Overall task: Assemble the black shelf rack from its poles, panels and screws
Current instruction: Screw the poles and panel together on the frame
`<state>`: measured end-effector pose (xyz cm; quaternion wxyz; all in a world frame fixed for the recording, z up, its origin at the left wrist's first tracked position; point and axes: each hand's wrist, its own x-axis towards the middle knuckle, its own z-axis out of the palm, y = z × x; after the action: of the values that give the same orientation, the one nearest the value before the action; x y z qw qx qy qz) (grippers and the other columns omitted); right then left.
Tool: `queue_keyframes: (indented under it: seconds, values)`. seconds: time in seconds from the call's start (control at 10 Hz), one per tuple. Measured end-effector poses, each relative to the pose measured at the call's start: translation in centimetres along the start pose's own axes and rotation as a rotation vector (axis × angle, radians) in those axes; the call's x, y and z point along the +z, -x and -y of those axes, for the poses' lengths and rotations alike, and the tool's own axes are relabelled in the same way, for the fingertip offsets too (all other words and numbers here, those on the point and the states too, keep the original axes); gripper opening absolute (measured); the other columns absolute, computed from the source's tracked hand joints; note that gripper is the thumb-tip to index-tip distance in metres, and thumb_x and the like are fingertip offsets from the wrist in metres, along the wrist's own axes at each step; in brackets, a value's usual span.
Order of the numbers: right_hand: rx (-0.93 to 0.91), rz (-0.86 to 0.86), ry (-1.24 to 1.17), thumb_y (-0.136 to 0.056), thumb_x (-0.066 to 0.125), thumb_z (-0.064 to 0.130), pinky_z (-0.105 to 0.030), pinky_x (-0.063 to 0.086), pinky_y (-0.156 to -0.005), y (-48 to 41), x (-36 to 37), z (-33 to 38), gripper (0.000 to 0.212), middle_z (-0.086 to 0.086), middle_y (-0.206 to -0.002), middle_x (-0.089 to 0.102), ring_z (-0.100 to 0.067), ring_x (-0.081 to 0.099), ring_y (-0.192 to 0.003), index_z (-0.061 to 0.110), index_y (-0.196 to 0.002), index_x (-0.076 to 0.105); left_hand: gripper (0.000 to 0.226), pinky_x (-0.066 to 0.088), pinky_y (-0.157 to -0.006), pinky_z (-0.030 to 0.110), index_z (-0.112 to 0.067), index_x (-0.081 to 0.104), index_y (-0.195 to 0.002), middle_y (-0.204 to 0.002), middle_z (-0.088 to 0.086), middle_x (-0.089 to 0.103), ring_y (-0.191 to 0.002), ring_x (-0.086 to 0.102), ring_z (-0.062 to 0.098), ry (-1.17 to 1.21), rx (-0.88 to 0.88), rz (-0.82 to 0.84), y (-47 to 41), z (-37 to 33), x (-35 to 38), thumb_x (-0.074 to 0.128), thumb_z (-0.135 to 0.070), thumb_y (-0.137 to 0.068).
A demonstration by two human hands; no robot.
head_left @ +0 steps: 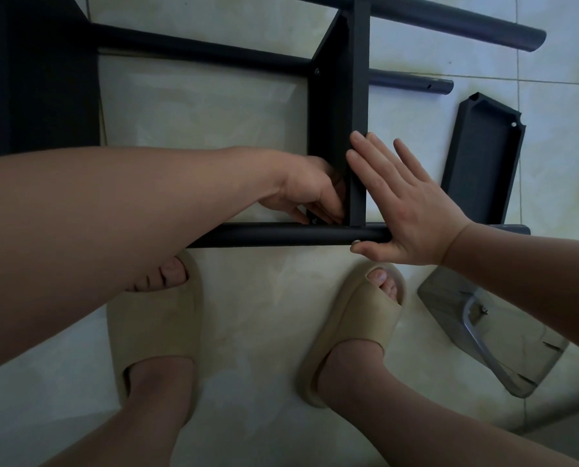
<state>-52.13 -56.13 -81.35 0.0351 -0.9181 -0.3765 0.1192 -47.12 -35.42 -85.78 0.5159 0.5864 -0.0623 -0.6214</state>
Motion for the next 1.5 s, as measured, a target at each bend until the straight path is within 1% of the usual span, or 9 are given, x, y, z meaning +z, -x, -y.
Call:
queue_keyframes:
  seconds: [0.2, 0.3, 0.4, 0.5, 0.7, 1.1, 1.3, 1.4, 1.5]
  values:
    - [0.0, -0.001, -0.001, -0.088, 0.041, 0.074, -0.06, 0.014, -0.124, 0.0, 0.1, 0.0, 0.106, -0.019, -0.167, 0.012, -0.035, 0.011, -0.156, -0.002, -0.158, 0.02, 0.033, 0.052, -0.085, 0.034, 0.003, 0.06, -0.12, -0.1, 0.014, 0.067, -0.094, 0.068, 0.021, 0.02, 0.068, -0.035, 0.0, 0.5, 0.3, 0.064, 0.002, -0.087]
    - [0.0, -0.001, 0.002, -0.088, 0.041, 0.074, -0.06, 0.015, -0.124, 0.0, 0.0, 0.0, 0.106, -0.02, -0.167, 0.012, -0.035, 0.011, -0.156, -0.002, -0.158, 0.02, 0.029, 0.052, -0.084, 0.032, -0.007, 0.065, -0.115, -0.098, 0.009, 0.07, -0.093, 0.069, 0.017, 0.007, 0.057, -0.043, 0.2, 0.3, 0.0, 0.068, -0.004, -0.086]
    - [-0.002, -0.002, -0.003, -0.089, 0.04, 0.074, -0.06, 0.015, -0.124, 0.0, 0.0, 0.0, 0.106, -0.02, -0.167, 0.012, -0.035, 0.011, -0.156, -0.002, -0.158, 0.02, 0.026, 0.046, -0.088, 0.038, -0.019, 0.069, -0.112, -0.105, -0.005, 0.076, -0.102, 0.07, 0.009, -0.048, -0.002, -0.045, 0.6, -0.2, -0.6, 0.071, -0.018, -0.086]
    - [-0.003, -0.003, -0.004, -0.089, 0.04, 0.075, -0.06, 0.015, -0.124, 0.0, 0.0, 0.0, 0.106, -0.02, -0.167, 0.012, -0.035, 0.011, -0.156, -0.002, -0.158, 0.019, 0.024, 0.038, -0.104, 0.048, -0.027, 0.071, -0.111, -0.103, -0.012, 0.077, -0.111, 0.065, 0.009, -0.136, -0.065, -0.022, 0.8, -0.7, -0.8, 0.07, -0.026, -0.087]
    - [-0.007, -0.013, -0.01, -0.09, 0.039, 0.075, -0.06, 0.015, -0.124, 0.0, 0.2, 0.0, 0.105, -0.019, -0.167, 0.012, -0.035, 0.011, -0.156, -0.002, -0.159, 0.018, 0.022, 0.035, -0.11, 0.051, -0.023, 0.072, -0.11, -0.097, -0.01, 0.078, -0.106, 0.068, 0.008, -0.186, -0.094, -0.002, 0.6, -0.9, -0.3, 0.068, -0.021, -0.088]
    - [-0.009, -0.012, -0.006, -0.089, 0.041, 0.074, -0.06, 0.016, -0.123, 0.0, 0.3, -0.1, 0.105, -0.019, -0.167, 0.011, -0.035, 0.011, -0.156, -0.001, -0.159, 0.018, 0.012, 0.037, -0.109, 0.05, -0.027, 0.07, -0.092, -0.086, -0.011, 0.076, -0.094, 0.069, 0.005, -0.111, -0.089, 0.003, 0.8, -0.4, -0.5, 0.069, -0.016, -0.089]
    - [-0.005, -0.011, -0.006, -0.089, 0.042, 0.074, -0.061, 0.016, -0.123, 0.1, 0.2, -0.1, 0.106, -0.019, -0.167, 0.011, -0.035, 0.011, -0.156, -0.002, -0.159, 0.019, 0.017, 0.04, -0.108, 0.046, -0.026, 0.073, -0.106, -0.103, -0.011, 0.077, -0.112, 0.065, 0.012, -0.066, -0.151, 0.055, 0.5, -0.4, -0.6, 0.063, -0.028, -0.092]
    - [-0.004, -0.008, -0.007, -0.089, 0.041, 0.074, -0.061, 0.016, -0.123, 0.0, 0.2, -0.1, 0.106, -0.019, -0.167, 0.011, -0.035, 0.01, -0.156, -0.002, -0.159, 0.019, 0.025, 0.04, -0.111, 0.047, -0.02, 0.072, -0.115, -0.108, -0.005, 0.077, -0.114, 0.066, 0.015, -0.066, -0.16, 0.08, 0.2, -0.5, -0.4, 0.065, -0.027, -0.092]
    - [-0.002, -0.009, -0.009, -0.089, 0.041, 0.074, -0.061, 0.016, -0.123, 0.0, 0.2, -0.1, 0.106, -0.019, -0.167, 0.011, -0.035, 0.01, -0.156, -0.002, -0.159, 0.019, 0.024, 0.041, -0.111, 0.048, -0.018, 0.072, -0.114, -0.108, -0.002, 0.077, -0.112, 0.068, 0.015, -0.067, -0.147, 0.058, 0.1, -0.4, -0.4, 0.067, -0.022, -0.091]
